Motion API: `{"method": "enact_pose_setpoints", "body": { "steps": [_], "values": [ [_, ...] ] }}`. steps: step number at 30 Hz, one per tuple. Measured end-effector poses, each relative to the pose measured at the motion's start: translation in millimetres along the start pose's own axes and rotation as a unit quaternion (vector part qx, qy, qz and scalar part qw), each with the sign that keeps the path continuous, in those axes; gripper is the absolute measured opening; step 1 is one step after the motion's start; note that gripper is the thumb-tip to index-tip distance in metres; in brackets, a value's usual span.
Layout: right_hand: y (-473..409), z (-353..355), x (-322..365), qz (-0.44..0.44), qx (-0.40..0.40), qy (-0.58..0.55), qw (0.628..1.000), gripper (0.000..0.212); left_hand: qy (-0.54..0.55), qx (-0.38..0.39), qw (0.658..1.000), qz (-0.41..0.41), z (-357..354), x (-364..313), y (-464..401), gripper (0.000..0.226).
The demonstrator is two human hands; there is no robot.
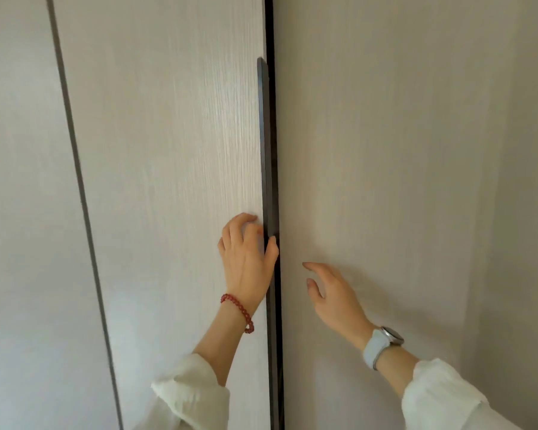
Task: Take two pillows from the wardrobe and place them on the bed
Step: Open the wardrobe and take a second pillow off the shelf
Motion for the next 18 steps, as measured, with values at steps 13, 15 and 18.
{"method": "enact_pose_setpoints", "body": {
  "steps": [13,15,18],
  "values": [
    [101.6,-47.7,187.8,0.188,0.035,-0.247,0.950,0.043,0.079,-0.050,0.996,-0.010,195.4,-13.0,49.1,0.016],
    [108.9,-54.4,217.4,0.257,0.029,-0.240,0.936,0.046,0.052,-0.075,0.996,0.011,231.9,-3.9,60.6,0.019],
    [112.7,-70.0,260.4,0.295,0.058,-0.241,0.923,0.050,-0.019,-0.099,0.994,0.040,280.0,11.2,79.8,0.027]
  ]
}}
Point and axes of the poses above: each hand's wrist, its own y-axis away from the middle knuckle, its own z-axis out of the back of the hand, x = y × z, the point moved 5 cm from there along -y, towards the middle knuckle, and after that the axes turned 8 degrees about y, right-handed, at the moved point
